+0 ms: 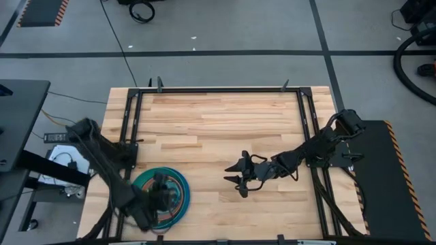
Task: Stack plastic plates
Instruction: Return to Home Position
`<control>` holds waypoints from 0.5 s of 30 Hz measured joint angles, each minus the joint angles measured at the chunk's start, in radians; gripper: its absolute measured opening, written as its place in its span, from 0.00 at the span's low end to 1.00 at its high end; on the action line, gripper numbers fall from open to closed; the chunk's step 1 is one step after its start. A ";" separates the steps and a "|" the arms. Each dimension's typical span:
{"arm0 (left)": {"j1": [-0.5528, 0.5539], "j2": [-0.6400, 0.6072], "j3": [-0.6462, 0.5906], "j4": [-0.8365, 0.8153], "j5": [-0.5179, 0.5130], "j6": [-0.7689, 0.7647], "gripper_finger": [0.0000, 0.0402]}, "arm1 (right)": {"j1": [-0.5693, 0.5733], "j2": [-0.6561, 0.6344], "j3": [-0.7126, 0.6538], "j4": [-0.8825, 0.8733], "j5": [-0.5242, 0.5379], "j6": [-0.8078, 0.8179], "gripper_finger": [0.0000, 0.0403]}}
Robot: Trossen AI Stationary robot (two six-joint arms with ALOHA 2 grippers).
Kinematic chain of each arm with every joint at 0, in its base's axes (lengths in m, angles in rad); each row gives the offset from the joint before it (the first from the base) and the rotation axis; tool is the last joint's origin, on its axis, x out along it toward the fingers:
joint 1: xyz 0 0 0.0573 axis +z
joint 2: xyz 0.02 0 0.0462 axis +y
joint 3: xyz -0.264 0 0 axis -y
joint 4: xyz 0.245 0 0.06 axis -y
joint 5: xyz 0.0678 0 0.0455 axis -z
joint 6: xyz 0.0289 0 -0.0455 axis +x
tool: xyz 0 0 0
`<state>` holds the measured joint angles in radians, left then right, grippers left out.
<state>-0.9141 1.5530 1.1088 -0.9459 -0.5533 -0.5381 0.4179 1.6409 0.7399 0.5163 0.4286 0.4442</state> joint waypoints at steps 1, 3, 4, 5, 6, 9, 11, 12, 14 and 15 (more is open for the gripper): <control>0.018 -0.038 -0.024 0.022 0.000 0.000 0.35 | 0.002 0.000 0.000 0.000 0.000 0.000 0.40; 0.050 -0.112 -0.080 0.090 0.000 0.000 0.35 | 0.002 0.000 0.000 0.001 0.000 0.000 0.40; 0.064 -0.150 -0.111 0.124 0.001 0.001 0.35 | 0.002 0.000 0.000 0.001 -0.001 0.000 0.40; 0.077 -0.188 -0.141 0.153 0.001 0.001 0.35 | 0.002 0.000 0.000 0.001 -0.001 0.002 0.40; 0.089 -0.226 -0.175 0.190 0.002 0.001 0.35 | 0.002 0.000 0.000 0.000 -0.001 0.004 0.40; 0.121 -0.337 -0.282 0.309 0.003 0.011 0.35 | 0.005 0.000 0.000 0.000 -0.009 0.001 0.40; 0.138 -0.408 -0.356 0.396 0.003 0.024 0.35 | 0.005 -0.008 0.000 -0.008 -0.036 -0.026 0.40; 0.145 -0.442 -0.390 0.440 0.002 0.027 0.35 | 0.003 -0.018 -0.001 -0.009 -0.056 -0.043 0.40; 0.164 -0.507 -0.455 0.518 0.002 0.031 0.35 | -0.014 -0.056 -0.001 -0.041 -0.100 -0.077 0.40; 0.174 -0.540 -0.487 0.556 0.003 0.039 0.35 | -0.027 -0.085 -0.001 -0.071 -0.119 -0.093 0.40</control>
<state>-0.7396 1.0135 0.6222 -0.3894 -0.5507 -0.4995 0.3912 1.5557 0.7391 0.4454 0.3100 0.3514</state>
